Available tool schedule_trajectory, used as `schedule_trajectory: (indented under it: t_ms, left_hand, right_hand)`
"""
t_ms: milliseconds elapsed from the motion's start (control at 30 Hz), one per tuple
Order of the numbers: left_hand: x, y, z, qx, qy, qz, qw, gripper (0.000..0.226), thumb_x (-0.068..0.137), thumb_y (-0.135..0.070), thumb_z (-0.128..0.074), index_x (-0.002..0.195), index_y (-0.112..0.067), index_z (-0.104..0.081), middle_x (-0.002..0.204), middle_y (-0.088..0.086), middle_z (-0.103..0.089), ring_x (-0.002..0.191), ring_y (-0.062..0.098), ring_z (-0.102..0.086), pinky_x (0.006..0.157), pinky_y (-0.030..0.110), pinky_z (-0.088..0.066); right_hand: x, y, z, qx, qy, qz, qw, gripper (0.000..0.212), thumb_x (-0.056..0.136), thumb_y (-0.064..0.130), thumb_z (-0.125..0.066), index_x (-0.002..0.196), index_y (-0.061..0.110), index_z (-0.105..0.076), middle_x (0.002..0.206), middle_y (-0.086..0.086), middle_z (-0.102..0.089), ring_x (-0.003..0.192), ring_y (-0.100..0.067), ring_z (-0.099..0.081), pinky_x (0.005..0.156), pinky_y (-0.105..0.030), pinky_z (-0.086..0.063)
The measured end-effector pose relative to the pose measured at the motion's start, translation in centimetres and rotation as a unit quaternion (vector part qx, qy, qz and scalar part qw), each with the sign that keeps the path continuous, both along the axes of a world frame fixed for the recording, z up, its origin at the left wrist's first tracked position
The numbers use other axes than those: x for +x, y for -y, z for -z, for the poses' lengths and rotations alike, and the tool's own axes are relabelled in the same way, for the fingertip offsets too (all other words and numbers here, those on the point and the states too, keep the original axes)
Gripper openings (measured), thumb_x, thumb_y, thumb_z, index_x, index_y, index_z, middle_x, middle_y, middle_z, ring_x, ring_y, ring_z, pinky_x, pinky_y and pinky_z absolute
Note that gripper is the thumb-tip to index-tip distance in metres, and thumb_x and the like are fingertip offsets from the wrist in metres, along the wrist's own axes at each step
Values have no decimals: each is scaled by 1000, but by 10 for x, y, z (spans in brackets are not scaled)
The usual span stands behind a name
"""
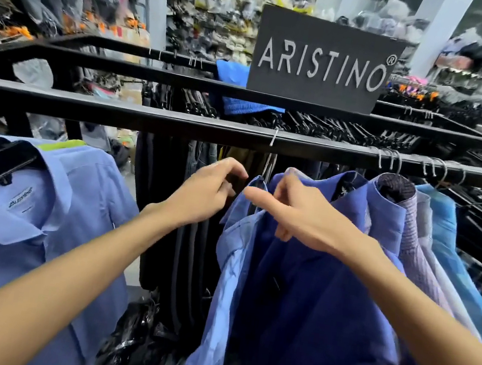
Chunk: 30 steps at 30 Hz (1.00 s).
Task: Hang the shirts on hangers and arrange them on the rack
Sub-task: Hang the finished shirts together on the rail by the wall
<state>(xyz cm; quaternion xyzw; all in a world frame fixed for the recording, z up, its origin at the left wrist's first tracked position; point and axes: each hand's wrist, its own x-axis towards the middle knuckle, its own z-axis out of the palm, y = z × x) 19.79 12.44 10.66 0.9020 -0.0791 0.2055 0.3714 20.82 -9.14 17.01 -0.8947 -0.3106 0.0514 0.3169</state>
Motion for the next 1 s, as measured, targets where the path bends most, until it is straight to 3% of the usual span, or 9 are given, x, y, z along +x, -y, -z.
schedule_trajectory:
  t_ms: [67, 167, 300, 433, 567, 633, 733, 867, 1000]
  left_hand:
    - [15, -1, -12, 34, -28, 8, 999, 56, 90, 5, -49, 136, -27, -52, 105, -22, -59, 87, -6, -58, 87, 24, -46]
    - [31, -2, -18, 174, -77, 41, 981, 62, 90, -4, -57, 143, -35, -47, 134, -6, -56, 124, 12, -46, 108, 29, -38]
    - [35, -8, -28, 234, -84, 13, 969, 28, 96, -24, -64, 123, -27, -57, 108, 2, -60, 110, 24, -57, 96, 34, -43]
    - [31, -22, -46, 119, -104, 9, 987, 21, 103, -27, -56, 122, -27, -64, 121, -2, -70, 112, 9, -59, 100, 27, -41]
    - [32, -30, -66, 11, -145, -11, 989, 40, 110, -29, -39, 149, -19, -43, 154, 3, -43, 139, 9, -36, 123, 27, -18]
    - [31, -34, -62, 86, -182, -62, 977, 41, 109, -34, -38, 143, -16, -53, 139, 5, -57, 135, 19, -47, 108, 21, -31]
    - [23, -47, -36, 110, -146, -51, 982, 10, 103, -22, -55, 104, -30, -62, 98, 0, -68, 95, 21, -62, 81, 24, -42]
    - [-2, -64, -5, 186, -179, -11, 966, 9, 99, -18, -61, 96, -26, -61, 78, -10, -61, 69, 6, -52, 73, 30, -42]
    - [-36, -75, 1, 277, -238, 20, 931, 7, 103, -30, -51, 101, -24, -51, 79, -1, -63, 73, 18, -58, 74, 40, -48]
  right_hand:
    - [-11, -6, 5, -92, 12, 10, 996, 70, 70, 86, -62, 81, 18, -51, 66, 0, -67, 61, -16, -64, 61, -32, -51]
    - [-10, -7, 11, -162, 38, -42, 985, 48, 79, 52, -72, 78, 5, -64, 68, -6, -72, 64, -20, -67, 57, -33, -53]
    - [3, 7, 7, -131, -34, -43, 990, 22, 82, 22, -63, 73, 2, -59, 61, -8, -72, 48, -18, -69, 45, -18, -46]
    - [8, 10, 6, -41, 26, -30, 998, 27, 82, 20, -64, 63, 12, -47, 52, -2, -59, 41, -21, -63, 46, -24, -48]
    - [21, 1, -8, 24, 110, -7, 994, 20, 82, 24, -65, 67, 11, -63, 64, -9, -66, 46, -10, -54, 49, -19, -42]
    - [28, -9, -5, -12, 120, -10, 993, 18, 82, 27, -64, 72, 12, -66, 60, -5, -65, 49, -9, -54, 56, -30, -46]
    - [34, -24, 19, -110, 106, -37, 988, 17, 82, 26, -62, 70, 14, -62, 64, -3, -61, 66, -23, -59, 59, -33, -44]
    - [31, -31, 54, -234, 111, -45, 965, 10, 87, 27, -57, 81, 22, -52, 86, 0, -55, 81, -29, -53, 68, -33, -38]
    - [33, -36, 66, -251, 130, -67, 957, 9, 91, 26, -57, 86, 24, -50, 85, 4, -51, 83, -27, -50, 68, -35, -37]
